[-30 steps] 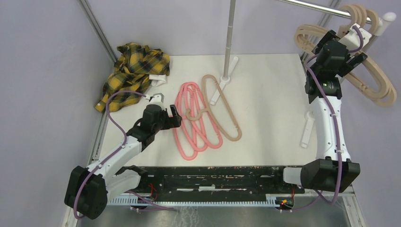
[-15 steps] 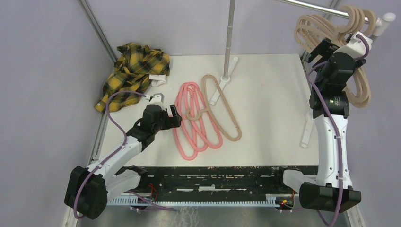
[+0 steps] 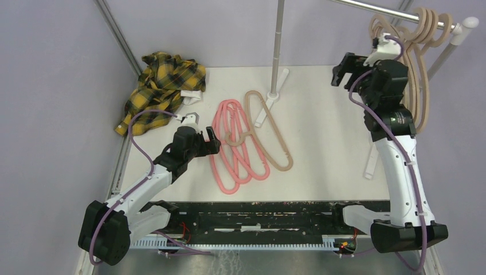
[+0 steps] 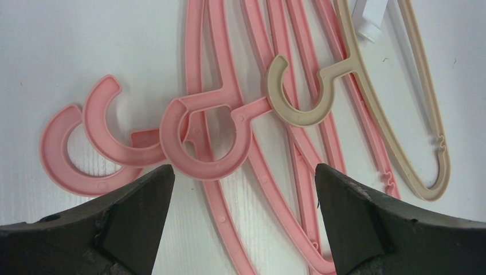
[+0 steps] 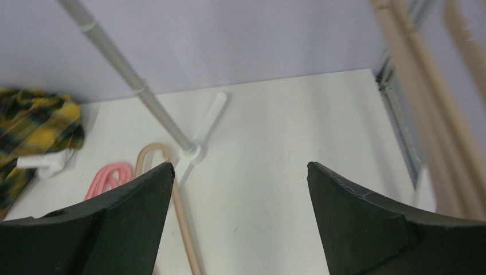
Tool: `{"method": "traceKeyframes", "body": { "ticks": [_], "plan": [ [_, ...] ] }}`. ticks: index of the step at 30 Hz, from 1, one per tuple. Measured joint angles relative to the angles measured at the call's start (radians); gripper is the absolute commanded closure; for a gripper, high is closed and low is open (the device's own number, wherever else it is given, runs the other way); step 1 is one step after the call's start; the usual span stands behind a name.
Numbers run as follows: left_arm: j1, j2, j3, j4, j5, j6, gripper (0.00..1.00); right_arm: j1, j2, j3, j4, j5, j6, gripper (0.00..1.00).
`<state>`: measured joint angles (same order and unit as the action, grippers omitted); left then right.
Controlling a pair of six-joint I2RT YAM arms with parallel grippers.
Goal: Organize the hangers
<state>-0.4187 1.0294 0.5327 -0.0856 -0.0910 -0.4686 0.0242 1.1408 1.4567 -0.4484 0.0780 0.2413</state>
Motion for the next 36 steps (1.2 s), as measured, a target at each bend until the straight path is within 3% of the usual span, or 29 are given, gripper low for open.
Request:
{"method": "traceKeyframes", "body": {
  "ticks": [9, 12, 18, 23, 36],
  "plan": [
    [0.0, 0.007, 0.0, 0.002, -0.001, 0.0, 0.01, 0.289, 0.089, -0.02, -0.064, 0.02, -0.064, 0.11],
    [0.0, 0.012, 0.0, 0.002, -0.002, 0.0, 0.01, 0.432, 0.141, -0.066, -0.068, 0.06, -0.079, 0.12],
    [0.0, 0.03, 0.0, 0.001, -0.004, 0.0, 0.01, 0.592, 0.293, -0.173, -0.057, 0.082, -0.077, 0.17],
    [0.0, 0.03, 0.0, 0.001, -0.005, 0.0, 0.01, 0.626, 0.431, -0.262, -0.048, 0.079, -0.054, 0.2],
    [0.0, 0.056, 0.0, 0.001, -0.012, 0.0, 0.01, 0.658, 0.541, -0.357, 0.034, 0.004, -0.006, 0.26]
  ]
}}
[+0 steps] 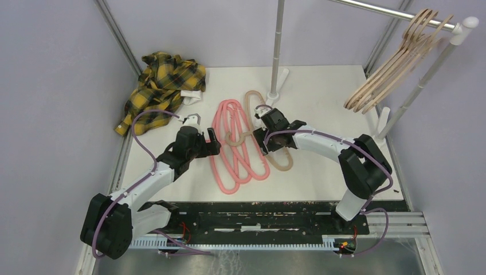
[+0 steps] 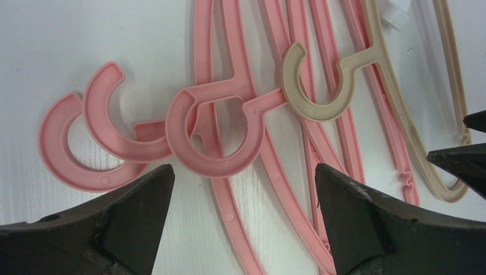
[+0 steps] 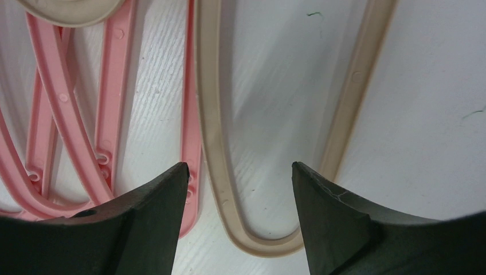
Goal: Organize the hangers
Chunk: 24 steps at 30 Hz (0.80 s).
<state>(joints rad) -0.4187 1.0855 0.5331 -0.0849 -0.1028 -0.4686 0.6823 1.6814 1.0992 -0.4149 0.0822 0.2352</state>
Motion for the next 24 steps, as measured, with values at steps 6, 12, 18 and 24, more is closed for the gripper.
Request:
{"method": "traceKeyframes", "body": {
  "ticks": [6, 12, 18, 24],
  "plan": [
    [0.0, 0.002, 0.0, -0.003, -0.001, 0.0, 0.01, 0.011, 0.08, -0.001, 0.023, -0.024, 0.01, 0.32],
    [0.0, -0.002, 0.0, -0.006, -0.001, 0.0, 0.01, 0.011, 0.117, -0.001, 0.034, -0.026, 0.026, 0.48],
    [0.0, -0.002, 0.0, -0.013, -0.001, 0.0, 0.01, 0.011, 0.117, -0.001, 0.045, -0.029, 0.028, 0.83],
    [0.0, -0.003, 0.0, -0.019, -0.005, 0.0, 0.01, 0.013, 0.077, -0.002, 0.026, -0.052, 0.03, 0.95]
  ]
}}
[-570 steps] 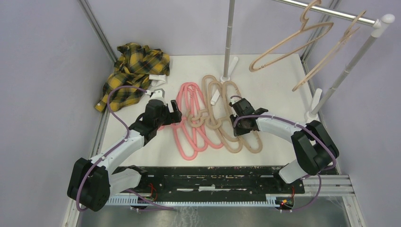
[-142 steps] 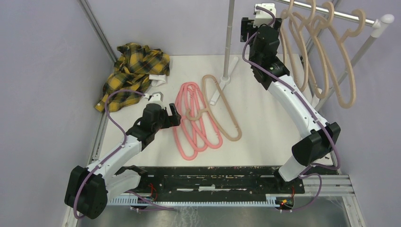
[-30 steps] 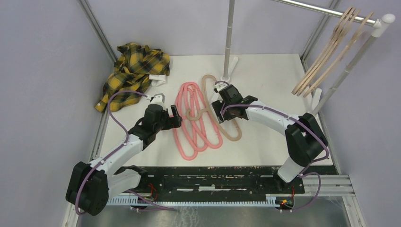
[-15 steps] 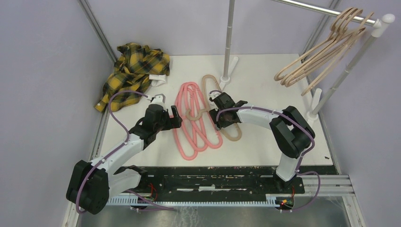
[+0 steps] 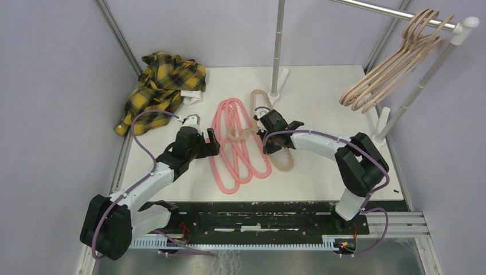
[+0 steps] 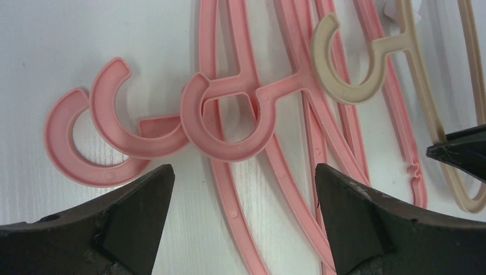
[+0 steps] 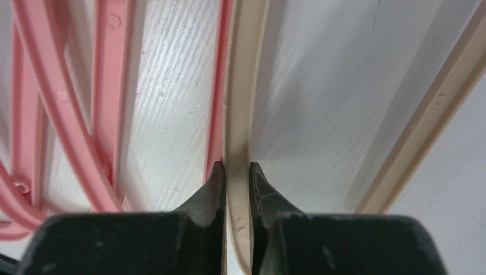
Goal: Organize the hangers
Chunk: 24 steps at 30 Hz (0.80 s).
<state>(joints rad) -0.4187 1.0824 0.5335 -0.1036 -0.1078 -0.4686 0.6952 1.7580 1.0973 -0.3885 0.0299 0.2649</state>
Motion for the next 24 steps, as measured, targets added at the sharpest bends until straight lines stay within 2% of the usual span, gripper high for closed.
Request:
{"method": "traceKeyframes", "body": {
  "ticks": [3, 13, 20, 24],
  "plan": [
    [0.0, -0.006, 0.0, -0.001, -0.007, 0.0, 0.01, 0.0, -0.069, 0.0, -0.029, -0.029, 0.011, 0.97],
    [0.0, -0.019, 0.0, -0.008, -0.021, 0.0, 0.01, -0.001, -0.446, 0.0, -0.108, -0.171, 0.099, 0.99],
    [0.0, -0.019, 0.0, -0.006, -0.02, 0.0, 0.01, -0.001, -0.707, 0.0, -0.108, -0.135, 0.237, 0.99],
    [0.0, -0.019, 0.0, -0.004, -0.014, -0.001, 0.01, -0.001, -0.805, 0.006, -0.098, -0.077, 0.288, 0.99]
  ]
}}
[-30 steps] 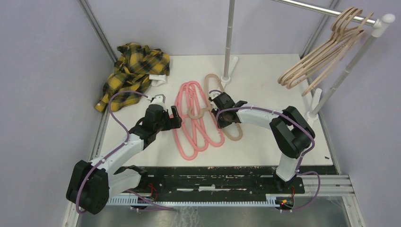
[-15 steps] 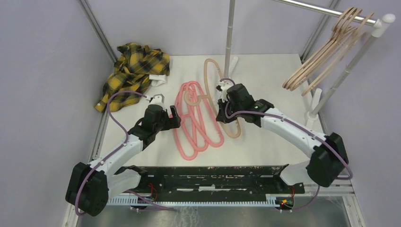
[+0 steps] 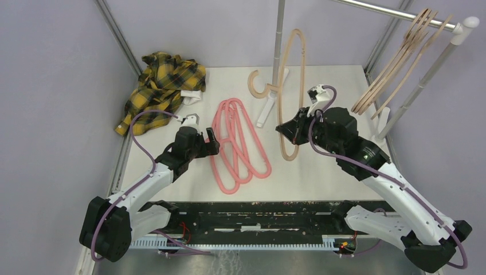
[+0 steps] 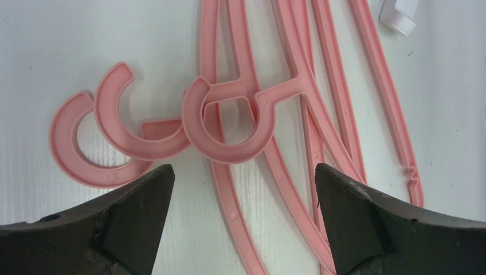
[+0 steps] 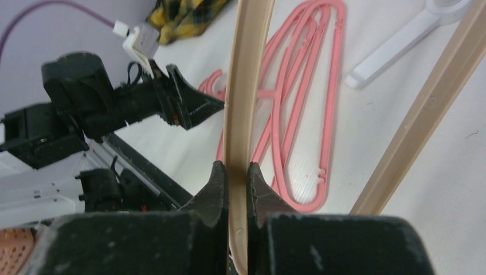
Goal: Organize the hangers
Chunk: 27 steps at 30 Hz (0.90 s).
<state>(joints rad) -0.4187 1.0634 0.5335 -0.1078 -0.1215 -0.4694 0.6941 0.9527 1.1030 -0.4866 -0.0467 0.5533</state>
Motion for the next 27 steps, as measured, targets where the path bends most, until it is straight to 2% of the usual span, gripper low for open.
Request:
{"method": "traceKeyframes", "body": {
  "ticks": [6, 13, 20, 27],
  "plan": [
    [0.0, 0.001, 0.0, 0.006, 0.003, -0.016, 0.01, 0.002, -0.023, 0.008, 0.05, 0.181, 0.062, 0.99],
    [0.0, -0.003, 0.0, 0.006, 0.018, -0.021, 0.01, 0.002, 0.089, 0.071, 0.168, 0.377, 0.096, 0.99],
    [0.0, -0.018, 0.0, 0.007, 0.023, -0.021, 0.01, -0.017, 0.235, 0.211, 0.312, 0.469, 0.102, 0.98],
    [0.0, -0.039, 0.0, 0.008, 0.027, -0.021, 0.01, -0.143, 0.292, 0.238, 0.403, 0.492, 0.187, 0.98]
  ]
}}
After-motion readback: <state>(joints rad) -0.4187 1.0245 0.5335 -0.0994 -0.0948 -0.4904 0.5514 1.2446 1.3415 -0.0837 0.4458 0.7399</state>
